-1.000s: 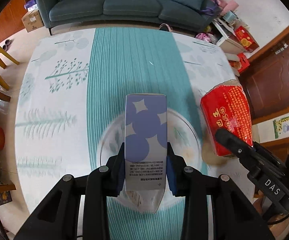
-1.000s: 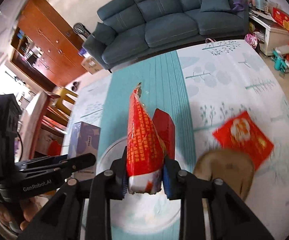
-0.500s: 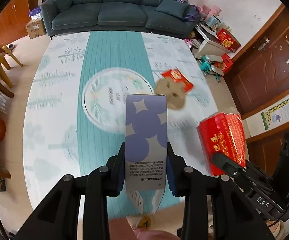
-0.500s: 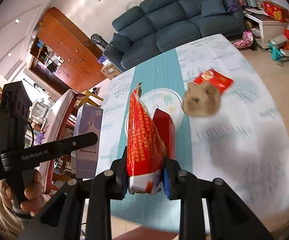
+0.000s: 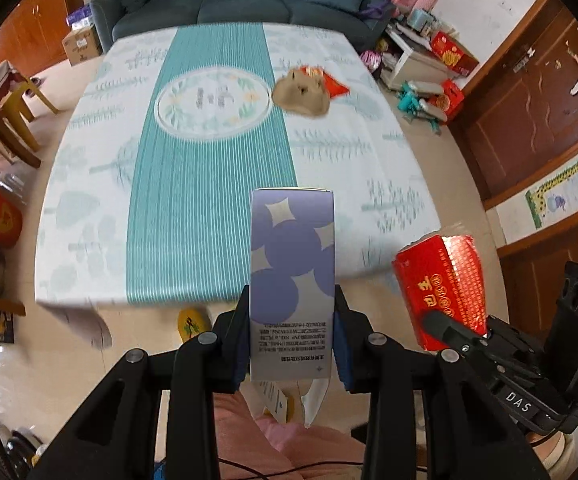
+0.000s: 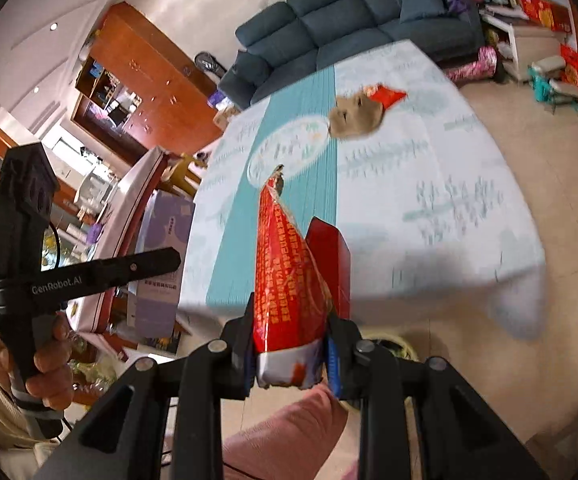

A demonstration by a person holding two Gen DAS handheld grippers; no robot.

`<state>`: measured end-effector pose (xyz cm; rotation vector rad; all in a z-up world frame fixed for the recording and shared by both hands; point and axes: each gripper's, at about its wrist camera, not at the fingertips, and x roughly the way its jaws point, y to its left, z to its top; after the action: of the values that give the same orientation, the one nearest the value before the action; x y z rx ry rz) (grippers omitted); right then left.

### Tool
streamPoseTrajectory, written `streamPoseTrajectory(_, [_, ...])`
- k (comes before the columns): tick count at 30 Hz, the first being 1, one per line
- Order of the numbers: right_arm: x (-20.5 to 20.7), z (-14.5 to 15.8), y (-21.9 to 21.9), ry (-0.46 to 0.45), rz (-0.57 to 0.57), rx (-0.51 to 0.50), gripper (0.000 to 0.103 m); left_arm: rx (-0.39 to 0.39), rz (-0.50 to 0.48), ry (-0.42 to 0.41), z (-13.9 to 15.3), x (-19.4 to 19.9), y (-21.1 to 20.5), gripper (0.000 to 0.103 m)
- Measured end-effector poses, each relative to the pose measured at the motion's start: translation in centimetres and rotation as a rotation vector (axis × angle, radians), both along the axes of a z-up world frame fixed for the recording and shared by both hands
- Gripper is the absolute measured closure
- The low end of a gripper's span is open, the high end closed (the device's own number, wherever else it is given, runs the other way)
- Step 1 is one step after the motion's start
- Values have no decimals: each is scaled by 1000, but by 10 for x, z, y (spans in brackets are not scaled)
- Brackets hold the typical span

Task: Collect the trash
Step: 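Carry the box and red bag down over the trash bin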

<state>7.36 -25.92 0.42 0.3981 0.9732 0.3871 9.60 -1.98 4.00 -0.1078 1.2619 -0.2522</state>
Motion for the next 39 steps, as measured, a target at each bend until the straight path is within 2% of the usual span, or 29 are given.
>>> streamPoseTrajectory(6, [-26,-24,2,67,19,26,76,23,-28,40,-14,-26,-7,70])
streamPoseTrajectory(11, [-36,-47,7,106,9,29,76,44,-70,79,-42,-34,-9,70])
streamPoseTrajectory(18, [-41,-112,17,206,-67,40,76,78,-150,157,-118,-46,-9,70])
streamPoseTrajectory(24, [-41,-194,27,295,-140,24,76,111,-213,208,-196,-54,-9,70])
streamPoseTrajectory(34, [-41,-308,29,399,-214,-6,76,172,-272,280,-323,-43,-18,70])
streamPoseTrajectory(39, [-37,-351,23,424,-238,-14,76,171,-293,307,-368,-35,-24,70])
